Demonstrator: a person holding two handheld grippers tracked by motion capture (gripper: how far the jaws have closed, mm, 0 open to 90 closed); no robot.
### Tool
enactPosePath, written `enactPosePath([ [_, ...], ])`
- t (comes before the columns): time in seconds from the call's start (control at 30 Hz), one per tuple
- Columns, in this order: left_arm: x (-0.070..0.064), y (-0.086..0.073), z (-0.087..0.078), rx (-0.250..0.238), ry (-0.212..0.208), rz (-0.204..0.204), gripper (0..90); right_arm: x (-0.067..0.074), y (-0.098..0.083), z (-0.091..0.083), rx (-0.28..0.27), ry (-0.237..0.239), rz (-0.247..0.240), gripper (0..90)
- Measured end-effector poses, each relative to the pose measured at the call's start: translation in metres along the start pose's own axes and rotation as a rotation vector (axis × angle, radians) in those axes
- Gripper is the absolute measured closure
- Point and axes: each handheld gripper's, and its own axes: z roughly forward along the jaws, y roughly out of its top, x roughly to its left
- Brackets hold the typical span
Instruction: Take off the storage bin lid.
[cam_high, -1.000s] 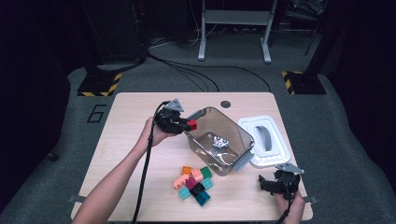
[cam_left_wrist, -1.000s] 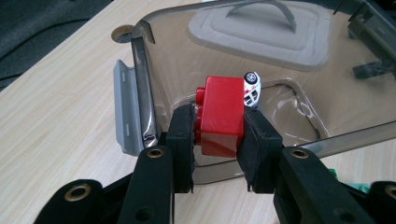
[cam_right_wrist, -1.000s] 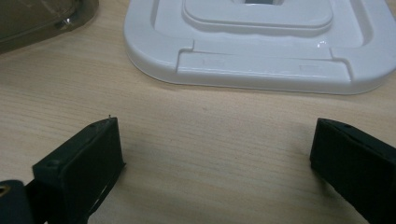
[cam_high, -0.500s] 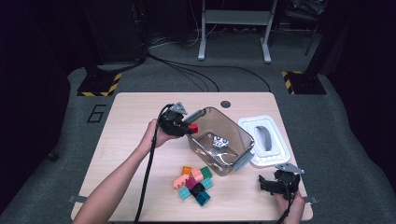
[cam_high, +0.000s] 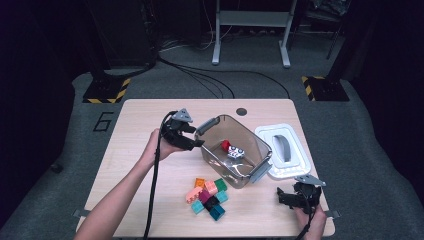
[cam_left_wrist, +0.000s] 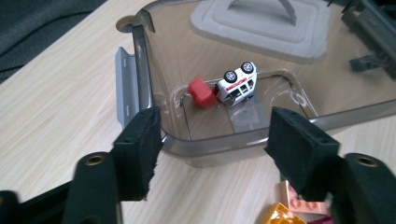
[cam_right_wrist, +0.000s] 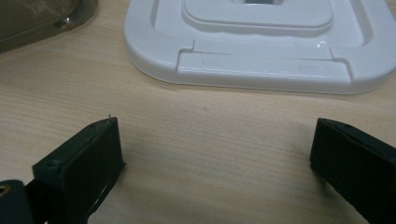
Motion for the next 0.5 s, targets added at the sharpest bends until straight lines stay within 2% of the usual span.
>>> enactPosePath([
  [0.07, -0.002, -0.004, -0.006, -0.006, 0.016, 0.007, 28.4, 0.000, 0.000, 0.000, 0.000, 0.000, 0.000, 1.5],
  [0.33, -0.010, -0.032, -0.024, -0.020, 0.050, -0.018, 17.4, 0.000, 0.000, 0.000, 0.000, 0.000, -0.001, 1.5],
  [0.5, -0.015, -0.054, -0.021, -0.029, 0.026, -0.050, 14.9, 0.000, 0.000, 0.000, -0.001, -0.001, 0.000, 1.4],
])
